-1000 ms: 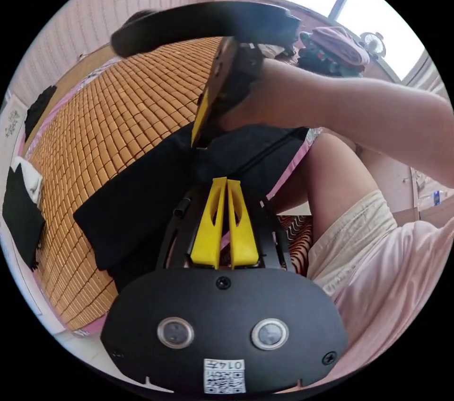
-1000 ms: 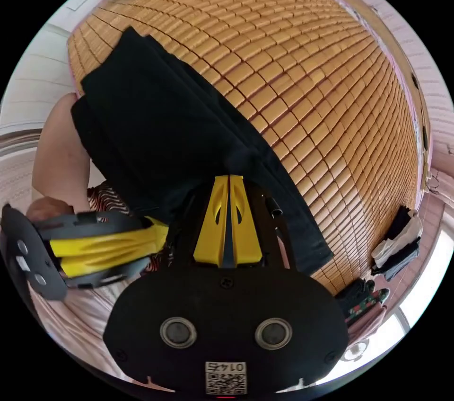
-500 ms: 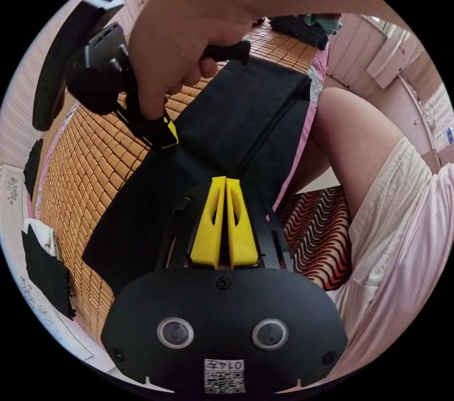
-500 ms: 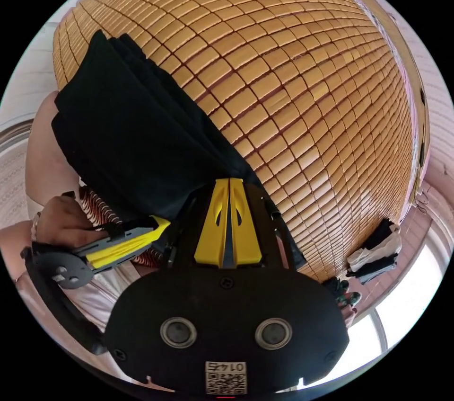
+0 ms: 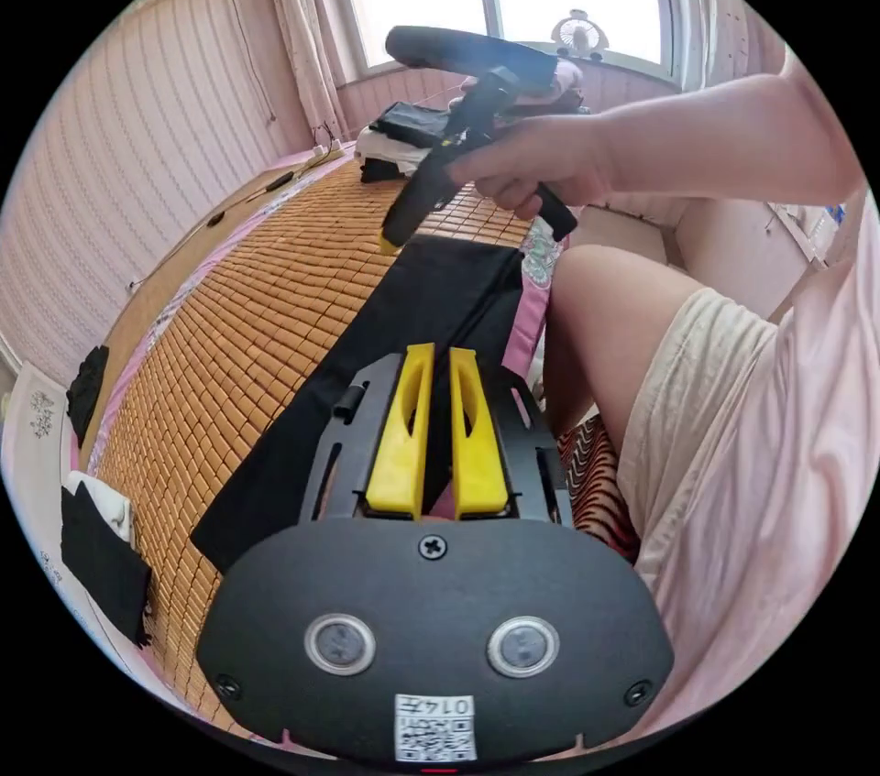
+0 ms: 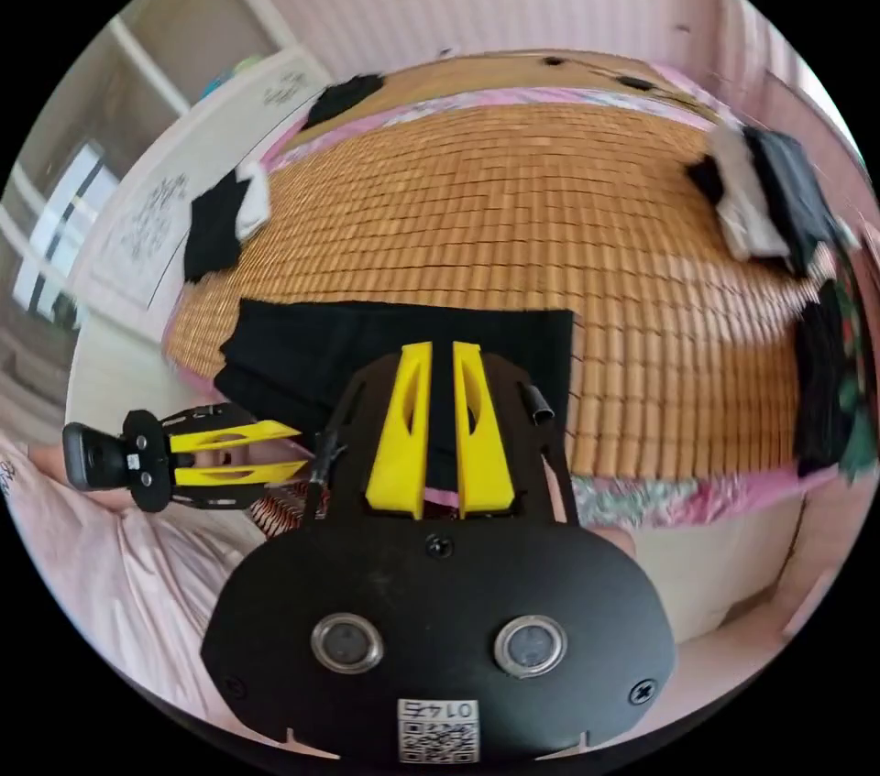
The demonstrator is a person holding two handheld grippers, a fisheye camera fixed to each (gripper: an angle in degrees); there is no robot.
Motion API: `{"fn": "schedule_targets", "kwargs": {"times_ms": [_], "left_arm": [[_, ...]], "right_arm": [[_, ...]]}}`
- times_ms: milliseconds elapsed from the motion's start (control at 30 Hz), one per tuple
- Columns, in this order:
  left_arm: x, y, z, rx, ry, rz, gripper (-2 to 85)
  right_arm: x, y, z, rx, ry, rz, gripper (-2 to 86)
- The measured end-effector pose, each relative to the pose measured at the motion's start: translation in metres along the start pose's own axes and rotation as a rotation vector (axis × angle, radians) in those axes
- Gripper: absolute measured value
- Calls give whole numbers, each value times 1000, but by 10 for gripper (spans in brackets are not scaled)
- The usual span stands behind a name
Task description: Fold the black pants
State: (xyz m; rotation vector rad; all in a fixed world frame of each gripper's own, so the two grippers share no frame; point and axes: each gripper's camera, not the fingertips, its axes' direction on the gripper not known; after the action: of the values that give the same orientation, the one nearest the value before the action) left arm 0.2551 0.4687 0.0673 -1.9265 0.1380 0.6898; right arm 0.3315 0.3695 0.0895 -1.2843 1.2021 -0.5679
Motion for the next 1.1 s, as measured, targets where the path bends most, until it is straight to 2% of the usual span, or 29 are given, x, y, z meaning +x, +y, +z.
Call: {"fn": "schedule_targets", "kwargs": {"times_ms": [67,133,233,267,367,500,567,633,700,767,833,900,1000,1100], "left_arm": [[11,-7,3,21,30,6,61],[22,-17,8,31,91,16,75],[29,-30,13,25,143,9,120],[29,-32,14,24,153,2,124],[29,-41,21,20,177,-16,145],[33,-57,31,1,163,16,172],[33,-65,33,11,135,5,156],[28,-74,36,1,118,-36,81],[22,-75,35,-19,72,-97,46],[15,-73,37,-55,87,-127,40],[11,-65,41,-86,144,-134,38],[16,-59,41,-94,163,-99,38],[26,-54,39,-111,169,-39,38],[28,-49,36,-114,183,-24,38]], "right_arm": [[54,47,-5,-15,6,129,120],[85,75,5,-85,-18,208,128],[126,106,25,-168,-115,347,115],[138,113,28,-170,-132,388,88],[157,124,16,-116,-274,380,39],[157,134,-8,-45,-447,279,25],[153,143,-18,-38,-533,210,23],[152,152,-23,-48,-569,175,26],[164,163,-32,-18,-586,170,28],[202,184,-46,144,-628,225,47],[235,199,-42,192,-570,345,89],[259,208,-27,179,-574,426,148],[275,215,3,82,-509,454,168],[283,221,32,-14,-525,510,164]]}}
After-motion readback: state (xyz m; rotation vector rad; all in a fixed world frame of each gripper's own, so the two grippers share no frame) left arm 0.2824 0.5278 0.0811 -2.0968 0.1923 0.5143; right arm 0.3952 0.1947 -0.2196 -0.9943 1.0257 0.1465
